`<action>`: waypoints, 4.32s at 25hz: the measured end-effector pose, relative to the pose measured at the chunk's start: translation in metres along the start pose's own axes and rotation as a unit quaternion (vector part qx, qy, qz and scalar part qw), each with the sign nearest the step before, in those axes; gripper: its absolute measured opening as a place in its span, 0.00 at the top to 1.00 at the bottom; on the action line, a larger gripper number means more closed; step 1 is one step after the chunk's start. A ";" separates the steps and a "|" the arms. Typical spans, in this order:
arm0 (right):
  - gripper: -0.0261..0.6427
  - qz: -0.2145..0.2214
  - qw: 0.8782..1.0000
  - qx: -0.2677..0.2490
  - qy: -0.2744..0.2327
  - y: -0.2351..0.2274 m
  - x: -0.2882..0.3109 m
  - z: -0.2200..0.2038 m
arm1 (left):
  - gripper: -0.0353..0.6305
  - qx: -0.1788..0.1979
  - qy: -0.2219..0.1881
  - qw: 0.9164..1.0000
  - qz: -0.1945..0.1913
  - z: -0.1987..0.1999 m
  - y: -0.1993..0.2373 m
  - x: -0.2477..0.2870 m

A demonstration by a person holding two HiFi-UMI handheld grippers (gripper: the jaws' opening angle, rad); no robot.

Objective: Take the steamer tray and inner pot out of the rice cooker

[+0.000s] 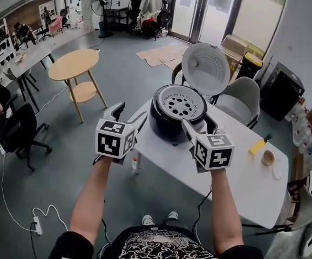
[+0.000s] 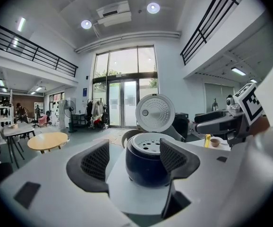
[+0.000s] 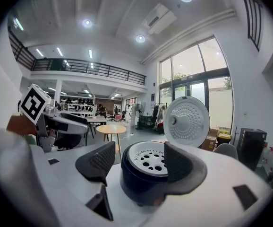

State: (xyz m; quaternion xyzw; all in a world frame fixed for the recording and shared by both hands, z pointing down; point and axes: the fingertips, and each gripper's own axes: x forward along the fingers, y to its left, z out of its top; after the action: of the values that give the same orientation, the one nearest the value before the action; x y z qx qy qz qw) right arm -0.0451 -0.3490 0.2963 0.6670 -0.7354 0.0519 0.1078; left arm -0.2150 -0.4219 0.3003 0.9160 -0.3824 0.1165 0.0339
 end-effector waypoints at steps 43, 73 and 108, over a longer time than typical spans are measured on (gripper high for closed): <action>0.45 0.327 0.807 -0.261 0.416 -0.114 0.309 -0.106 | 0.45 0.013 0.056 0.998 0.029 0.009 0.077 0.296; 0.52 0.295 0.765 -0.308 0.483 -0.094 0.287 -0.074 | 0.45 0.015 0.031 0.999 0.020 0.020 0.074 0.253; 0.52 0.057 0.832 -0.078 0.546 -0.165 -0.104 -0.151 | 0.45 0.089 0.006 0.957 -0.278 -0.013 -0.269 0.126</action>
State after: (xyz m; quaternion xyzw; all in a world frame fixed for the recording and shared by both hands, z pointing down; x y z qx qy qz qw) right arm 0.1414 -0.2317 0.4084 0.4765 -0.5950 0.3566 0.5402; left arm 0.0588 -0.3180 0.3508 0.9846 -0.1010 0.1418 -0.0141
